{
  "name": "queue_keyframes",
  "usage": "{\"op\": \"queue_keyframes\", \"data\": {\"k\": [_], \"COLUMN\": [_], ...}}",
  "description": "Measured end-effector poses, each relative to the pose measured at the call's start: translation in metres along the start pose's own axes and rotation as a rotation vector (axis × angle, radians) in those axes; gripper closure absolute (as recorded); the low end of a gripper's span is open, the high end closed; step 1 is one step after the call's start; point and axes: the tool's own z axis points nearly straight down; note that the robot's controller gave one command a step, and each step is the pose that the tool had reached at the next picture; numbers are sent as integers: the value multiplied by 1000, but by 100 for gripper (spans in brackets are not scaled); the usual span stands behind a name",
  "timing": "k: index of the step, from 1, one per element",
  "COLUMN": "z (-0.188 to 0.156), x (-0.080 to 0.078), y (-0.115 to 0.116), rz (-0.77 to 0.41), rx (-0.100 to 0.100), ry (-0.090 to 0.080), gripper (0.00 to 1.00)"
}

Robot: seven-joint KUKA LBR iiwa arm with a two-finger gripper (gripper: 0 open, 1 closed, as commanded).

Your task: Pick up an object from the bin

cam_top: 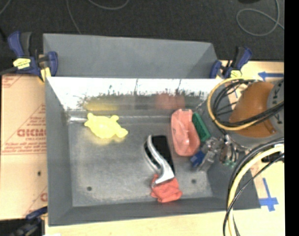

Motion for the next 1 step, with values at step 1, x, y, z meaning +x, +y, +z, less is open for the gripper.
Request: {"op": "queue_keyframes", "data": {"k": [1], "z": [-4], "x": [0], "y": [0], "rz": [-1], "rx": [0], "ry": [0], "gripper": [100]}}
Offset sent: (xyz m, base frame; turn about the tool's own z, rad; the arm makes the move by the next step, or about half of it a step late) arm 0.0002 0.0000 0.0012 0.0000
